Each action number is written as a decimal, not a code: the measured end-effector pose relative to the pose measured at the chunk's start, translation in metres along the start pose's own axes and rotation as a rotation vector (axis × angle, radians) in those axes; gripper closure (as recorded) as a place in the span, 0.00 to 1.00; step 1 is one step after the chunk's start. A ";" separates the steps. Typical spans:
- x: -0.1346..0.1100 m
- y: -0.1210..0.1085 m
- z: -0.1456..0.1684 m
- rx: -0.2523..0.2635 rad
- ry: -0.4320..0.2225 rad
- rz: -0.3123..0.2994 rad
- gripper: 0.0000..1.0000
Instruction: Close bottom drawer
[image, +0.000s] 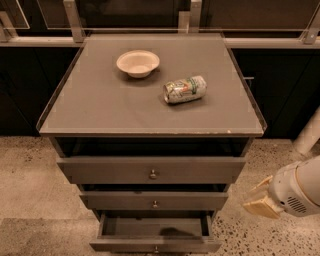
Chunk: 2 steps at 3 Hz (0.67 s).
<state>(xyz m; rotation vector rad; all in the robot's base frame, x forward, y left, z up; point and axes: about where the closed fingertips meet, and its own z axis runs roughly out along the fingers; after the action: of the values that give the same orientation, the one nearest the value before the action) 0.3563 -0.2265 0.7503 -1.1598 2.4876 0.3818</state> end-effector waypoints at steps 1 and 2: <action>0.009 -0.009 0.017 -0.029 -0.016 0.044 0.88; 0.031 -0.028 0.054 -0.075 -0.074 0.125 1.00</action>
Offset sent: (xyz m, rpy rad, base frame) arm 0.0348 -0.0352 -0.1352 0.2710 0.1010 -0.1662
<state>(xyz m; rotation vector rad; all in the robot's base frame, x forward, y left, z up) 0.3716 -0.2436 0.6857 -1.0021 2.5065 0.5472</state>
